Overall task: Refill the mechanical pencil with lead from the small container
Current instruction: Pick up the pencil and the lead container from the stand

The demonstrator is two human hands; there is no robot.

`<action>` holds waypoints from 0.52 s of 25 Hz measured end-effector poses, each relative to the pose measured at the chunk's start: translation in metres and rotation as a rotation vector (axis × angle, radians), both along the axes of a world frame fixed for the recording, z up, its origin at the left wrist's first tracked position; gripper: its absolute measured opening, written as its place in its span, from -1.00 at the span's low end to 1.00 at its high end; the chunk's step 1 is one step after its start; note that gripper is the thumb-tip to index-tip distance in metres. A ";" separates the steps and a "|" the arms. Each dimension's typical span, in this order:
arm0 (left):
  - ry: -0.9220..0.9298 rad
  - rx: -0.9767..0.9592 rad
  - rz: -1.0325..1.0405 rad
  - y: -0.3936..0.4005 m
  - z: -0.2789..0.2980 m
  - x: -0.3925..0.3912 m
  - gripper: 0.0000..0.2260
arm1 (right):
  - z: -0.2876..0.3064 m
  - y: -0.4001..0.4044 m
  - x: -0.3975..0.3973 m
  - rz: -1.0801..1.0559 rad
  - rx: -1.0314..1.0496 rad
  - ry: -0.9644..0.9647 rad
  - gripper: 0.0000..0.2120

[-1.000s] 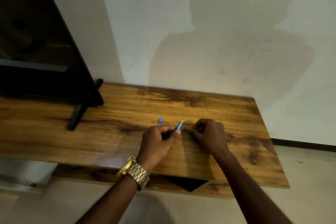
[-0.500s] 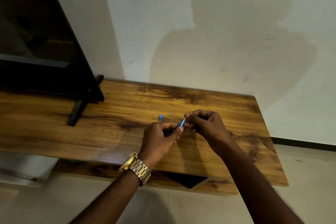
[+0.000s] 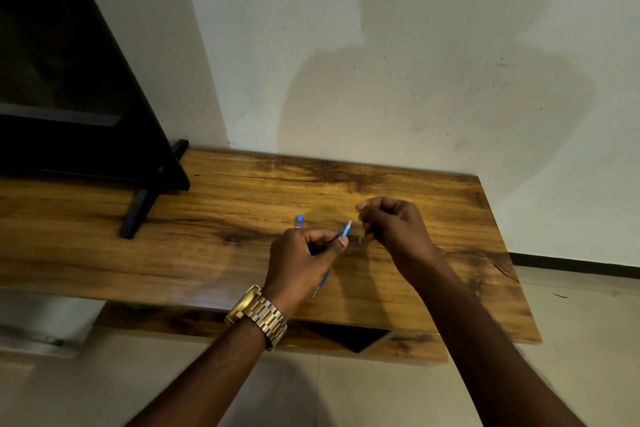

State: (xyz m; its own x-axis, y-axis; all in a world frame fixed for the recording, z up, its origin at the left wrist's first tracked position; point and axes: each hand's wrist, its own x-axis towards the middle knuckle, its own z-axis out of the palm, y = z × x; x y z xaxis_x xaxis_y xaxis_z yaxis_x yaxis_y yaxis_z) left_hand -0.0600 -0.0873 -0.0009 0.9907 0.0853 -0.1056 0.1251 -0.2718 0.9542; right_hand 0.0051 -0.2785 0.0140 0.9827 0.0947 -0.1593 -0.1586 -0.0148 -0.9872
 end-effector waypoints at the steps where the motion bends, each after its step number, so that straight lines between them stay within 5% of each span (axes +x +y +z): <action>1: 0.007 -0.004 0.006 -0.001 -0.001 0.000 -0.80 | 0.002 -0.004 0.002 -0.069 0.039 -0.007 -0.79; 3: 0.015 0.012 0.028 -0.004 -0.003 0.001 -0.80 | 0.003 -0.017 0.007 -0.190 -0.003 -0.027 -0.81; 8: 0.011 0.167 0.049 -0.007 -0.011 0.005 -0.78 | -0.017 -0.036 0.009 -0.154 -0.625 0.033 -0.90; 13: 0.079 0.284 0.089 -0.017 -0.019 0.013 -0.76 | -0.031 -0.036 0.009 -0.093 -0.767 0.026 -0.93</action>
State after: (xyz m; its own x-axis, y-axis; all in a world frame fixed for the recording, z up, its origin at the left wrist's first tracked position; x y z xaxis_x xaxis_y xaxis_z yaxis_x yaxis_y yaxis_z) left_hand -0.0470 -0.1042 -0.0201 0.9676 0.2090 -0.1414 0.2314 -0.5110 0.8279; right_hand 0.0136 -0.3142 -0.0172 0.9762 -0.1345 -0.1702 -0.2159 -0.6788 -0.7019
